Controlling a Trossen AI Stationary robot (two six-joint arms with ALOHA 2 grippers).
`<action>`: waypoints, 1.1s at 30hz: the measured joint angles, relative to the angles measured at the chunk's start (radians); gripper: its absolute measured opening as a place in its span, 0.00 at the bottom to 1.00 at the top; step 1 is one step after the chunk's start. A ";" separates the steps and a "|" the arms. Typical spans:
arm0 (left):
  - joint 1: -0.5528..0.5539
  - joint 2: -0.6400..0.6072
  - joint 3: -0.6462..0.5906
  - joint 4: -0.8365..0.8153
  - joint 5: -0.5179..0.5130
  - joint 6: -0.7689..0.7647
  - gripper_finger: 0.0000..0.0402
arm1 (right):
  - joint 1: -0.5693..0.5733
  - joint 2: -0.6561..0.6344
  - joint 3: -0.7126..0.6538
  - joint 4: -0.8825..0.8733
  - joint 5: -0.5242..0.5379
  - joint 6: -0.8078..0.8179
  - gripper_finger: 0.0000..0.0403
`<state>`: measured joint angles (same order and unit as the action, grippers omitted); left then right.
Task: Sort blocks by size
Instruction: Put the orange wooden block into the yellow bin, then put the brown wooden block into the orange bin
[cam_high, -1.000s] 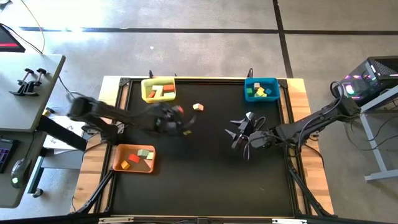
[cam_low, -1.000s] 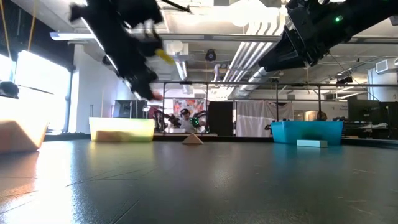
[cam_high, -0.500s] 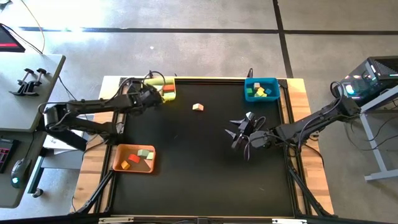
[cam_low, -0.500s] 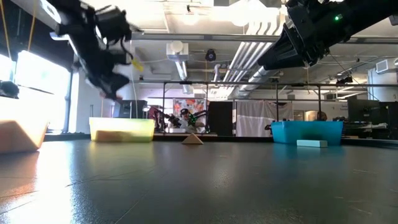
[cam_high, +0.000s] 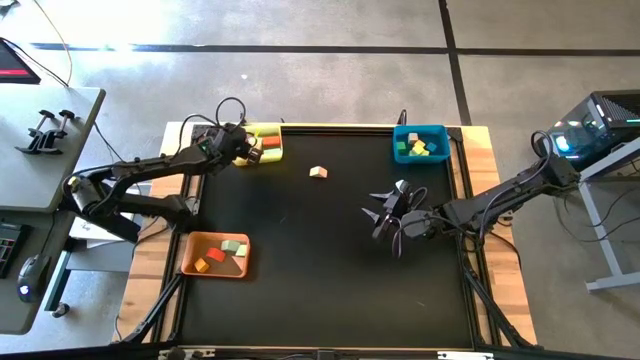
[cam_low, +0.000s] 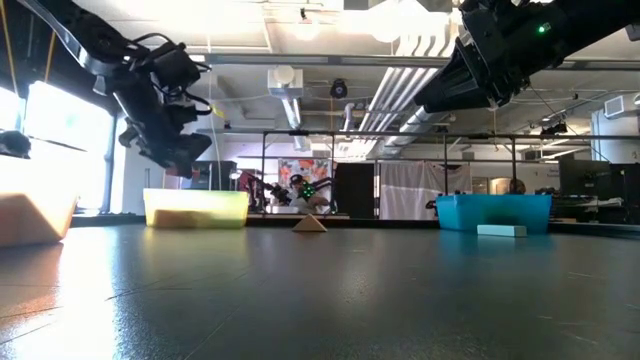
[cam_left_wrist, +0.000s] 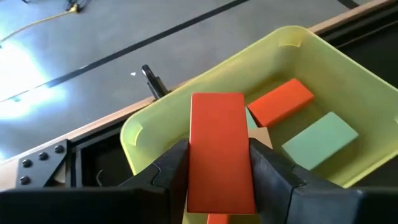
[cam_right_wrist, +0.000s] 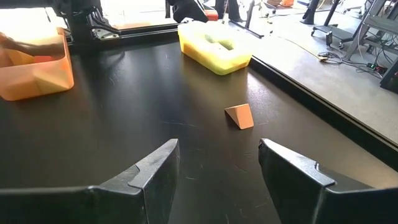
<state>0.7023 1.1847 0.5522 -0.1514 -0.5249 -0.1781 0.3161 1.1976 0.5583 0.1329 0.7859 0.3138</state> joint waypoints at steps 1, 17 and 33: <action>0.007 0.000 0.000 0.000 0.013 0.006 0.33 | 0.000 0.000 0.000 0.000 0.000 0.000 0.53; 0.001 0.000 0.000 0.063 0.231 0.053 0.51 | -0.002 0.000 0.000 0.000 0.000 0.023 0.53; -0.245 0.242 0.045 0.622 0.611 0.138 0.51 | -0.002 0.000 0.000 0.003 0.000 0.023 0.53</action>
<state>0.4570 1.4262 0.5973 0.4707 0.0860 -0.0396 0.3141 1.1976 0.5583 0.1356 0.7860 0.3367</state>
